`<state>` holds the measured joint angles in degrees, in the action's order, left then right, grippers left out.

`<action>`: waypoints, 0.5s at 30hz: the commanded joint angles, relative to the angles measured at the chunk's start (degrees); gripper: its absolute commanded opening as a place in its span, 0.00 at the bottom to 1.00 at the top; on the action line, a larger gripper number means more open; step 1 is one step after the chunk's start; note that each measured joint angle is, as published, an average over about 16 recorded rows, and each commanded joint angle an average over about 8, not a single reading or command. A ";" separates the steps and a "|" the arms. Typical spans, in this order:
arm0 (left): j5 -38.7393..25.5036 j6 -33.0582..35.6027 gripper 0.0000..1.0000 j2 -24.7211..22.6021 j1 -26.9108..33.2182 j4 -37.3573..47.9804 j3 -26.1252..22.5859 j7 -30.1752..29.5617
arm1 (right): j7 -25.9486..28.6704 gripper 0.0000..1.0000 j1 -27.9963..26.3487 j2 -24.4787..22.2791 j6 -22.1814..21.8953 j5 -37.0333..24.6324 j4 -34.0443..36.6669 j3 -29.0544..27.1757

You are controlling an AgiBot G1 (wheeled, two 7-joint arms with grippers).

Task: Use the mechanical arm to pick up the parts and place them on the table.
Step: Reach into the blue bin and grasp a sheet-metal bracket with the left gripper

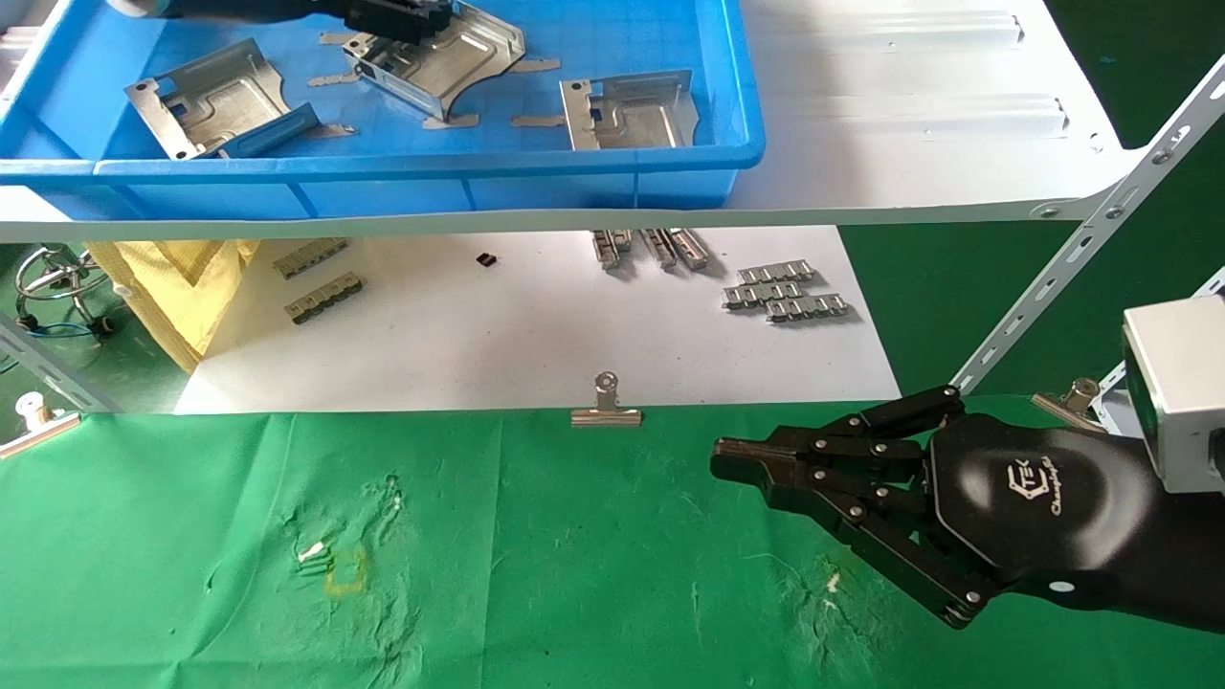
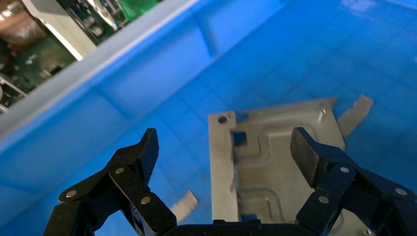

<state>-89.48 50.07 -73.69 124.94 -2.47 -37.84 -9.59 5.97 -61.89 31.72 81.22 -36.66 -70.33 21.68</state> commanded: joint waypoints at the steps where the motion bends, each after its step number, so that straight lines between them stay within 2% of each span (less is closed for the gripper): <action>1: -0.58 0.28 0.00 -0.27 0.26 1.07 -0.41 -0.31 | 0.00 1.00 0.00 0.00 0.00 0.00 0.00 0.00; 15: 0.31 -3.93 0.00 -0.24 -1.02 2.53 0.21 -1.28 | 0.00 1.00 0.00 0.00 0.00 0.00 0.00 0.00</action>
<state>-89.41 46.88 -73.91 123.95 0.03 -37.79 -10.78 5.97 -61.89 31.72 81.22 -36.66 -70.33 21.68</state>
